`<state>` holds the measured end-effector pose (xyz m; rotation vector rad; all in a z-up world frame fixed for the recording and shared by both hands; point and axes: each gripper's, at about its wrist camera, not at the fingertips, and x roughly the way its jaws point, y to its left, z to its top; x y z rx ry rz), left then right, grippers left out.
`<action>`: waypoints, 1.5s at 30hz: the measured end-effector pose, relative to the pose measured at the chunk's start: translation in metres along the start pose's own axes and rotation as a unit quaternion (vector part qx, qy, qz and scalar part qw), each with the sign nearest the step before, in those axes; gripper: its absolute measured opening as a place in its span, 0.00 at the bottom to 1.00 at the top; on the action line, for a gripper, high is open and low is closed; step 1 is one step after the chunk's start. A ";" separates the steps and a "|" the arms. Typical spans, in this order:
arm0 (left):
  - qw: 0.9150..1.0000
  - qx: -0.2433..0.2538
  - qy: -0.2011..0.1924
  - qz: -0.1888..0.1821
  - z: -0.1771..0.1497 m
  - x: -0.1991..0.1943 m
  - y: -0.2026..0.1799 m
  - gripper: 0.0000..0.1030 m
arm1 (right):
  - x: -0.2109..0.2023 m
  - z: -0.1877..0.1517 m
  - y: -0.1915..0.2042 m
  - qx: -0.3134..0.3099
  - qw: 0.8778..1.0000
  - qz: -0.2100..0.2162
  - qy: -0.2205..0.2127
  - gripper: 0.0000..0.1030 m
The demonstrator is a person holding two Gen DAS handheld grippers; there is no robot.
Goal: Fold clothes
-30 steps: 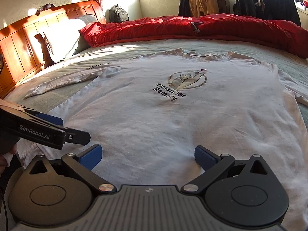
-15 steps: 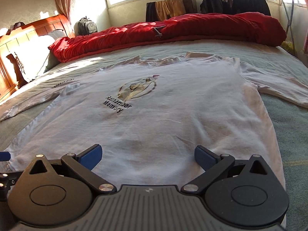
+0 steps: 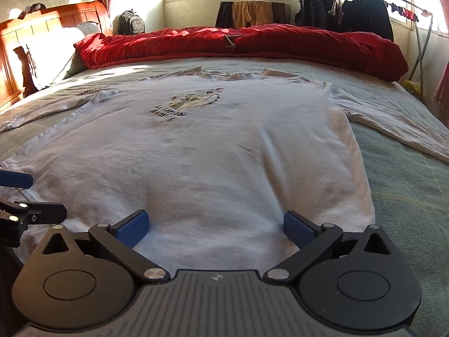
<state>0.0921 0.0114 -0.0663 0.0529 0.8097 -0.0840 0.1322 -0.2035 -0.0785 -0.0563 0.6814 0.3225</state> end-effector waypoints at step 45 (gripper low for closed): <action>1.000 0.000 0.009 -0.026 -0.012 -0.016 -0.029 0.96 | -0.029 -0.027 -0.028 0.062 0.998 -0.021 -0.019 1.00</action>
